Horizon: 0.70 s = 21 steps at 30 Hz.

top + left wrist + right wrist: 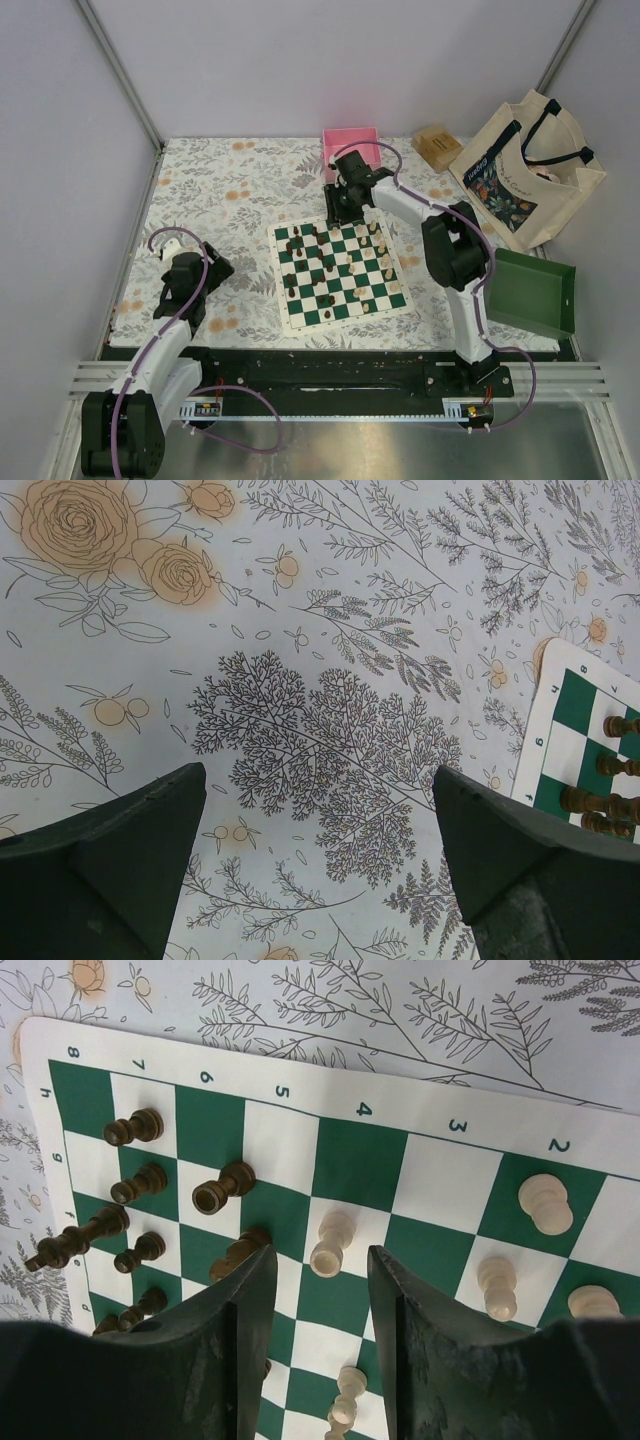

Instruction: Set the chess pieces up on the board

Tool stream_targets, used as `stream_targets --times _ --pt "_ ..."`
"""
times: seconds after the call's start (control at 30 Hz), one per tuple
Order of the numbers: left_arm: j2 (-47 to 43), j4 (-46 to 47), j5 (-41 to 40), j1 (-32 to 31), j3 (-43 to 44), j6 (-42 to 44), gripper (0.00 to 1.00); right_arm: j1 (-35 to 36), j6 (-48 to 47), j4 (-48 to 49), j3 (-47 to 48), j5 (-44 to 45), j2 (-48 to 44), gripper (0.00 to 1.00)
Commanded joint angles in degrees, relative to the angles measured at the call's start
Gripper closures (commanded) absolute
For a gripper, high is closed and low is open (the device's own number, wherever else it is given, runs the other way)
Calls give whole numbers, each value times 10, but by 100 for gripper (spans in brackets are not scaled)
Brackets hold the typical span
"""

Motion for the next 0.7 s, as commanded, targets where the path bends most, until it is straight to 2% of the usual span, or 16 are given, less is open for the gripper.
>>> stream_targets --times 0.0,0.47,0.67 --pt "2 25 -3 1 15 1 1 9 -1 -11 34 -9 15 50" --pt "2 26 -4 1 15 2 1 14 -2 -35 49 -3 39 54" --pt "3 26 -3 1 15 2 1 15 -3 -34 43 -3 34 60"
